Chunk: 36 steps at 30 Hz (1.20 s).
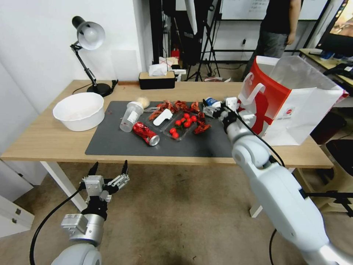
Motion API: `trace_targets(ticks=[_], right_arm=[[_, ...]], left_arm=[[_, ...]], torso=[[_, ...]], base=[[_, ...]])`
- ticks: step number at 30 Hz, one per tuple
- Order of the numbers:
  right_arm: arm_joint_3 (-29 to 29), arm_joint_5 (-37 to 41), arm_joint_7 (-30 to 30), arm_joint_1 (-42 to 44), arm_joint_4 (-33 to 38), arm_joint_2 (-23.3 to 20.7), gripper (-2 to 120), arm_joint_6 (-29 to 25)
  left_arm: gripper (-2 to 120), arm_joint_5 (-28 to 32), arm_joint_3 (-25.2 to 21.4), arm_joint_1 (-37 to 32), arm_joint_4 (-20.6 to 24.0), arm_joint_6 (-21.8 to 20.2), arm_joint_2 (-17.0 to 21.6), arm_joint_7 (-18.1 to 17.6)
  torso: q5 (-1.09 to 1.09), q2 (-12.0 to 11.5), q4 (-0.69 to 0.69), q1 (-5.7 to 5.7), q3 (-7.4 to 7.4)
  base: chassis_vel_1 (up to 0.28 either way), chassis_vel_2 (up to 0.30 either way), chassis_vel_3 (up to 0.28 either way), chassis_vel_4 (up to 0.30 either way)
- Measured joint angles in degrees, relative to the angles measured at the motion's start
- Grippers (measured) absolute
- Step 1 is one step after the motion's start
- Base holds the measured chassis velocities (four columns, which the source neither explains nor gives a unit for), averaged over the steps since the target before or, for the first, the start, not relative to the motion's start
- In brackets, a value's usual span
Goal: Pick up the trash from the table and place it into the takeout bag.
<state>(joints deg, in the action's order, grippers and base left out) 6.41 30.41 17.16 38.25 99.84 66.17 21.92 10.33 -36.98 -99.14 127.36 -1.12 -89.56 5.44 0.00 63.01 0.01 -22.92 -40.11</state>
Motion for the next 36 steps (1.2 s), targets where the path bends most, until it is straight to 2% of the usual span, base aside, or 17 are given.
trace_targets(ticks=[6, 9, 16, 25, 36], right_arm=[[-2.6, 1.2, -0.1, -5.7, -6.1, 0.9, 100, 1.8], [-3.9, 1.7, -1.3, -9.3, -11.8, 1.7, 100, 2.5], [-5.1, 1.7, -4.3, -13.3, -20.0, 3.2, 100, 3.6], [-5.3, 0.5, -8.2, -15.0, -26.0, 3.7, 100, 4.5], [-5.3, -0.4, -10.1, -15.7, -28.8, 3.6, 100, 4.6]], left_arm=[[100, 0.0, 0.0, 0.4, -0.3, -0.1, -0.1, 0.0], [100, 0.0, -0.1, 0.6, -0.6, -0.2, -0.1, 0.0], [100, 0.2, -0.2, 0.9, -1.1, -0.2, 0.1, 0.0], [100, 0.5, -0.1, 1.5, -1.8, -0.3, 0.4, -0.1], [100, 0.5, 0.1, 1.6, -2.1, -0.3, 0.5, -0.1]], torso=[[0.00, 0.0, -0.01, 0.00, 0.00], [0.00, 0.0, -0.01, 0.00, 0.00], [0.00, 0.0, -0.01, 0.00, 0.00], [0.00, 0.0, -0.01, 0.00, 0.00], [-0.01, 0.0, -0.02, 0.02, 0.02]], base=[[0.000, 0.000, 0.000, 0.000], [0.000, 0.000, 0.000, 0.000], [0.000, 0.000, 0.000, 0.000], [0.000, 0.000, 0.000, 0.000], [0.000, 0.000, 0.000, 0.000]])
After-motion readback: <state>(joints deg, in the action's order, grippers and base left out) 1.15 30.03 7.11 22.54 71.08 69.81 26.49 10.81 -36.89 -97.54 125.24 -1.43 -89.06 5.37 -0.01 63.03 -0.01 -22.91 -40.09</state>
